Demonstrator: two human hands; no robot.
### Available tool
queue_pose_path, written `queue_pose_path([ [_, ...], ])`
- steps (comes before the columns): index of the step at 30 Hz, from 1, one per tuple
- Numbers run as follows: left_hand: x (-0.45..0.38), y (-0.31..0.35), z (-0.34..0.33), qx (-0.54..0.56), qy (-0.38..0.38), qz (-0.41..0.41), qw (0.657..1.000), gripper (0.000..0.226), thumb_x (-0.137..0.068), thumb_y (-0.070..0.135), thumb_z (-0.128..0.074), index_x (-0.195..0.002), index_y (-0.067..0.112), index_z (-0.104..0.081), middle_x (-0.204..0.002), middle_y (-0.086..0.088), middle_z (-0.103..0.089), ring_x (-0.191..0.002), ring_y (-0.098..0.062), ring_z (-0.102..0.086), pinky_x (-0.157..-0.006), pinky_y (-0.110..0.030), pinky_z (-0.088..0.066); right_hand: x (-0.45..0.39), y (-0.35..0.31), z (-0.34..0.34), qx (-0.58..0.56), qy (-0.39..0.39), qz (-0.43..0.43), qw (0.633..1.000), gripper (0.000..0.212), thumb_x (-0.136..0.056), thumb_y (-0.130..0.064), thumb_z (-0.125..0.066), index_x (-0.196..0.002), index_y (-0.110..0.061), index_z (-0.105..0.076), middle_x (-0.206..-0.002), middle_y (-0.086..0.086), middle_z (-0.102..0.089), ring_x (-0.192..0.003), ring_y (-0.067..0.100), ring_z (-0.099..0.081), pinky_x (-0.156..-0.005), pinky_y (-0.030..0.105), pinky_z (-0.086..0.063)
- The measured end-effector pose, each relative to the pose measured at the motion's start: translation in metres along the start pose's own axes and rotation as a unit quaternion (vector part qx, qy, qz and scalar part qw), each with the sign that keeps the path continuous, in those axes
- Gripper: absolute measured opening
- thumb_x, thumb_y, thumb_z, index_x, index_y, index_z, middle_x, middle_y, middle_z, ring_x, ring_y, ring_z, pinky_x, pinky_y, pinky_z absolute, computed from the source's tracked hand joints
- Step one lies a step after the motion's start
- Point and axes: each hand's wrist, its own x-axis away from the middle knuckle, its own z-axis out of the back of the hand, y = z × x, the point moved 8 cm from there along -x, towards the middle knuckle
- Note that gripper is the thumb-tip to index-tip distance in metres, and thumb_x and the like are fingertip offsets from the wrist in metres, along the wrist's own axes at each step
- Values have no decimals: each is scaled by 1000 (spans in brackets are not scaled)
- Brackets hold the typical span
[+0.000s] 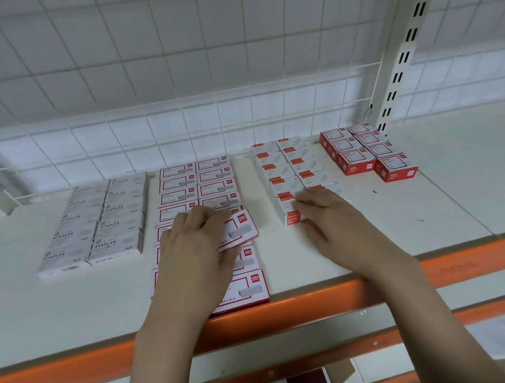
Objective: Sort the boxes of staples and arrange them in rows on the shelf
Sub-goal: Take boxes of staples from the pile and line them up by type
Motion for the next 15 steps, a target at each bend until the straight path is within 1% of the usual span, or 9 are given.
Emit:
queue_pose_path([
  [3,1,-4,2,-6,-6,-4,1000,53,-61,7,-83,-110,8,-65,-97,-10,-63,-86,-36,-58,-73,-46,-47,-3,-1,5,-16,3,-4,1000,36,-84,-8,-56,-119,2,-59,-124,16,-57,-121,33,-48,-105,29,-23],
  [6,-4,-15,3,-15,-8,-5,1000,51,-63,7,-81,-112,7,-64,-98,-12,-62,-85,-38,-58,-73,-49,-49,-12,-8,8,-34,1,9,999,37,-86,-13,-53,-121,-1,-58,-124,13,-56,-120,29,-47,-103,25,-25],
  [8,-12,-26,3,-20,-14,0,1000,51,-67,8,-79,-115,5,-63,-102,-14,-61,-89,-40,-57,-78,-49,-48,-21,-14,7,-41,-4,19,999,39,-86,-18,-49,-121,-3,-58,-123,12,-57,-119,29,-47,-103,27,-29],
  [11,-30,-46,0,-36,-42,25,998,51,-76,10,-71,-125,8,-57,-114,-12,-58,-103,-38,-51,-88,-44,-42,-34,-21,5,-27,-10,31,999,44,-87,-24,-44,-124,-3,-55,-126,11,-55,-120,28,-47,-104,33,-33],
  [13,-45,-65,-5,-50,-67,49,995,53,-80,12,-67,-131,11,-52,-121,-10,-54,-111,-35,-46,-93,-43,-40,-42,-29,6,-18,-16,50,998,43,-90,-25,-44,-127,-4,-52,-129,10,-53,-123,26,-43,-104,30,-29],
  [15,-60,-82,-13,-55,-95,63,992,52,-81,12,-66,-131,11,-51,-123,-10,-52,-113,-32,-45,-95,-43,-39,-51,-35,7,-18,-21,62,998,41,-93,-21,-48,-131,-5,-48,-134,8,-49,-128,23,-38,-104,24,-23],
])
